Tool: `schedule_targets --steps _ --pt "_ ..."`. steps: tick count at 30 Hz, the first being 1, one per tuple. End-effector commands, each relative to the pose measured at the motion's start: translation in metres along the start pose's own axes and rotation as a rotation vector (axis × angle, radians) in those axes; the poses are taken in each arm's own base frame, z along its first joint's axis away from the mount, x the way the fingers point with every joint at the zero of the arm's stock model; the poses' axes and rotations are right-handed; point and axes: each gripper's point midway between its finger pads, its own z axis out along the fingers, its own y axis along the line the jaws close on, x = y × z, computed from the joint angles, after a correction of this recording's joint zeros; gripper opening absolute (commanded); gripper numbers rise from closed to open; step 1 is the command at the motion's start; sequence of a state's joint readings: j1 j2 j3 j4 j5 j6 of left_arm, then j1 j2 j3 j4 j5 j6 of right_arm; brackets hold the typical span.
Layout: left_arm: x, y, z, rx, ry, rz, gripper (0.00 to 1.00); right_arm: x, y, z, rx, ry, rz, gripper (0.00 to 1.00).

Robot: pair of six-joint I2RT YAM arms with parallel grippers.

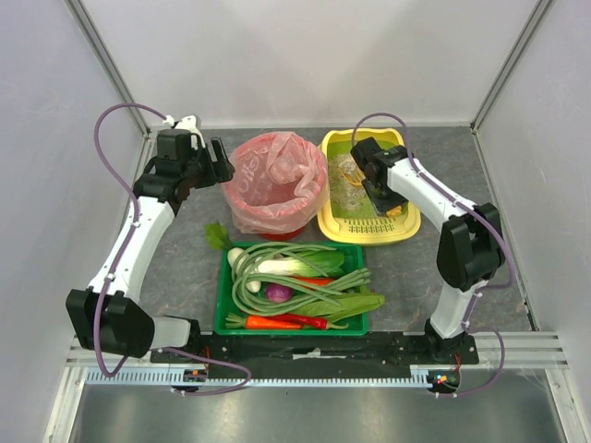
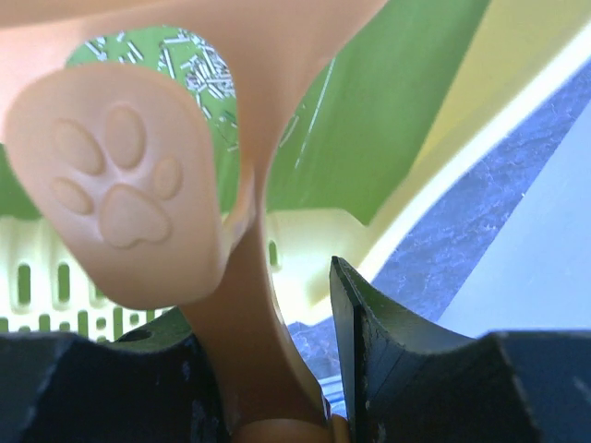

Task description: Clean the litter box

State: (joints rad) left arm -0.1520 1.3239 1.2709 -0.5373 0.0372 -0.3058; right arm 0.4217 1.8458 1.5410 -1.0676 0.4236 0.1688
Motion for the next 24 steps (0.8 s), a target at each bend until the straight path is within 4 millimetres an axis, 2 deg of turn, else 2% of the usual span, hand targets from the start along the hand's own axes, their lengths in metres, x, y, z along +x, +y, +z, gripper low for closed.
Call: schedule_targets --steps 1,5,8,12,14,17,19,21,22,24 --pt "-0.019 -0.010 -0.013 0.047 -0.062 0.004 0.84 0.001 -0.016 -0.028 0.014 -0.048 0.057 0.00" --pt "-0.019 -0.012 -0.015 0.056 -0.066 -0.001 0.84 -0.006 -0.015 -0.017 0.040 -0.022 0.038 0.00" --pt "-0.018 -0.012 -0.017 0.055 -0.068 0.000 0.84 -0.007 -0.013 -0.024 0.014 -0.031 0.051 0.00" --pt "-0.018 -0.009 -0.020 0.046 -0.074 0.006 0.84 0.016 -0.023 -0.043 0.021 -0.010 0.054 0.00" --pt "-0.017 -0.009 -0.019 0.045 -0.071 0.004 0.84 0.018 -0.029 -0.050 0.025 -0.032 0.071 0.00" --pt "-0.016 -0.011 -0.017 0.055 -0.066 -0.001 0.84 0.014 -0.027 -0.036 0.006 -0.009 0.092 0.00" --pt "-0.018 -0.014 -0.017 0.067 -0.068 -0.008 0.84 0.014 -0.016 -0.032 -0.047 0.016 0.097 0.00" --pt "-0.019 -0.015 -0.018 0.071 -0.069 -0.011 0.84 0.020 -0.010 -0.038 -0.089 0.025 0.106 0.00" --pt "-0.019 -0.015 -0.018 0.071 -0.072 -0.009 0.84 0.022 -0.011 -0.048 -0.105 0.000 0.128 0.00" --pt "-0.020 -0.013 -0.018 0.060 -0.076 -0.004 0.84 0.032 -0.015 -0.050 -0.103 -0.002 0.135 0.00"
